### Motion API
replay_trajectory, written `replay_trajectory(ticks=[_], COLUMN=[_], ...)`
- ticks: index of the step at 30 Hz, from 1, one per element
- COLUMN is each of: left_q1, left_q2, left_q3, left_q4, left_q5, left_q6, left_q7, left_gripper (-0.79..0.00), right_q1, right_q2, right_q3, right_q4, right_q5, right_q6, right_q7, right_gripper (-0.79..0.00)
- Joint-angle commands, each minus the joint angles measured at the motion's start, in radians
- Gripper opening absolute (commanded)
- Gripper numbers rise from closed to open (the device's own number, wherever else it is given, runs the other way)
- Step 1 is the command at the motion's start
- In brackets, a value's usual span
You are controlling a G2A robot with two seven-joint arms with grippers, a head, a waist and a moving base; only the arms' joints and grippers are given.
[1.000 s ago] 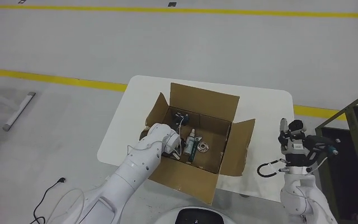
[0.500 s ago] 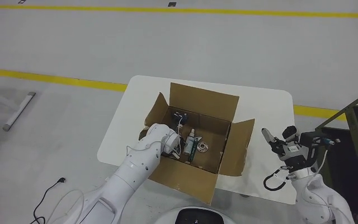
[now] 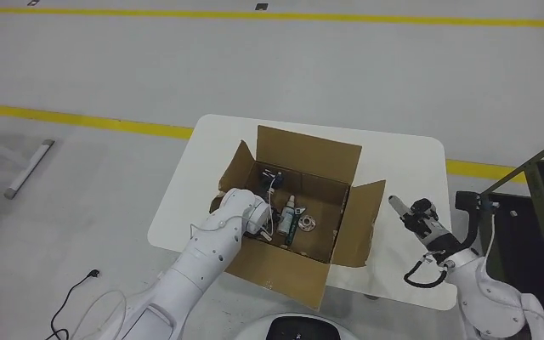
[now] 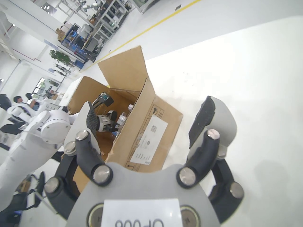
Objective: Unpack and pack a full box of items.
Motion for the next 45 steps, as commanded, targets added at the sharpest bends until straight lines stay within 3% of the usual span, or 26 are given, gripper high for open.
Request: replay_trajectory(ticks=[1, 4, 6, 7, 11, 12, 13, 33, 45], left_q1=[0.002, 0.005, 0.007, 0.007, 0.010, 0.011, 0.011, 0.011, 0.023], left_q2=[0.000, 0.001, 0.001, 0.001, 0.002, 0.002, 0.002, 0.000, 0.001], left_q3=[-0.004, -0.010, -0.013, -0.015, -0.024, -0.025, -0.026, -0.054, -0.080], left_q4=[-0.003, -0.008, -0.010, -0.011, -0.012, -0.012, -0.012, -0.054, -0.173], left_q5=[0.002, 0.006, 0.008, 0.009, 0.011, 0.011, 0.012, 0.018, -0.040], left_q6=[-0.002, -0.007, -0.009, -0.010, -0.013, -0.014, -0.015, -0.043, -0.095], left_q7=[0.001, 0.001, 0.002, 0.002, 0.000, -0.001, -0.001, -0.030, -0.062], left_gripper=[0.000, 0.000, 0.000, 0.000, 0.000, 0.000, 0.000, 0.000, 0.000], right_q1=[0.011, 0.023, 0.026, 0.026, 0.032, 0.033, 0.034, 0.051, 0.069], right_q2=[0.002, 0.005, 0.007, 0.007, 0.010, 0.010, 0.010, 0.030, 0.053], right_q3=[-0.008, -0.035, -0.051, -0.056, -0.075, -0.077, -0.077, 0.003, 0.083], right_q4=[-0.004, 0.001, 0.003, 0.004, 0.017, 0.021, 0.022, 0.053, 0.101], right_q5=[0.027, 0.038, 0.035, 0.035, 0.046, 0.057, 0.065, 0.296, 0.318], right_q6=[0.028, 0.065, 0.080, 0.084, 0.104, 0.112, 0.114, 0.167, 0.129], right_q7=[0.052, 0.099, 0.114, 0.119, 0.140, 0.141, 0.142, 0.229, 0.293], right_gripper=[0.000, 0.000, -0.148, -0.320, -0.603, -0.745, -0.785, -0.785, -0.785])
